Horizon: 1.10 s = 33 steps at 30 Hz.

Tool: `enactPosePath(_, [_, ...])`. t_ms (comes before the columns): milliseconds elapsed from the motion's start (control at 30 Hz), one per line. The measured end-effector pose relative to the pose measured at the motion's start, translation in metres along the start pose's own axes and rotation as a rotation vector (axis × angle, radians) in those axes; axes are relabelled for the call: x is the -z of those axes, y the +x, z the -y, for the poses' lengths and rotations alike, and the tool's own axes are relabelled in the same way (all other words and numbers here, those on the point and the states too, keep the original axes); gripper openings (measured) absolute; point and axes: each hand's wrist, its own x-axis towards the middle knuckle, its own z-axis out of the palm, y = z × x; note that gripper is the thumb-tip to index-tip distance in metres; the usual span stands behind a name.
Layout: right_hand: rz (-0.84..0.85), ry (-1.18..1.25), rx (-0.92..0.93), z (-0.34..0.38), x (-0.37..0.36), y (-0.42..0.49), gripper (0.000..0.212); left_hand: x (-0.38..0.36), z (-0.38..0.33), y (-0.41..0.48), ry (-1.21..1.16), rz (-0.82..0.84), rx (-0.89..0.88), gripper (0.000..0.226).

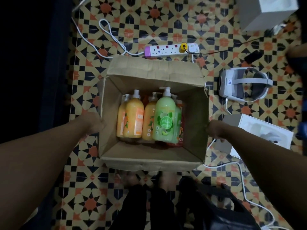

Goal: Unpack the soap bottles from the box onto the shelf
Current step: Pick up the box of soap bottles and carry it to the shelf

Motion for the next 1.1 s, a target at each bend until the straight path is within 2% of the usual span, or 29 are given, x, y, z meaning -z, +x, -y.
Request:
enactPosePath(167, [-0.186,-0.118,0.078,-0.004,0.006,-0.034,0.034,0.009,0.009,-0.033,-0.190,-0.136,-0.103,0.047])
enactPosePath(333, [-0.370,-0.052,0.264,0.029,0.051,-0.141,0.039,0.051,0.011,-0.145,-0.364,-0.261,-0.215,0.047])
enactPosePath(433, [-0.482,0.019,0.449,0.065,0.081,-0.230,0.038,0.088,0.027,-0.236,-0.459,-0.396,-0.317,0.050])
enactPosePath(567, [-0.612,0.005,0.795,0.121,0.098,-0.357,0.043,0.124,0.067,-0.355,-0.554,-0.626,-0.335,0.049])
enactPosePath(733, [-0.628,-0.121,1.267,0.182,0.068,-0.500,0.047,0.117,0.128,-0.499,-0.703,-0.926,-0.193,0.055])
enactPosePath(833, [-0.555,-0.270,1.543,0.211,0.029,-0.577,0.046,0.084,0.162,-0.581,-0.770,-1.105,-0.031,0.056])
enactPosePath(967, [-0.368,-0.446,1.812,0.238,-0.035,-0.658,0.047,0.025,0.189,-0.668,-0.872,-1.265,0.217,0.054])
enactPosePath(1100, [-0.123,-0.696,2.047,0.250,-0.139,-0.739,0.051,-0.068,0.215,-0.752,-0.950,-1.412,0.557,0.052])
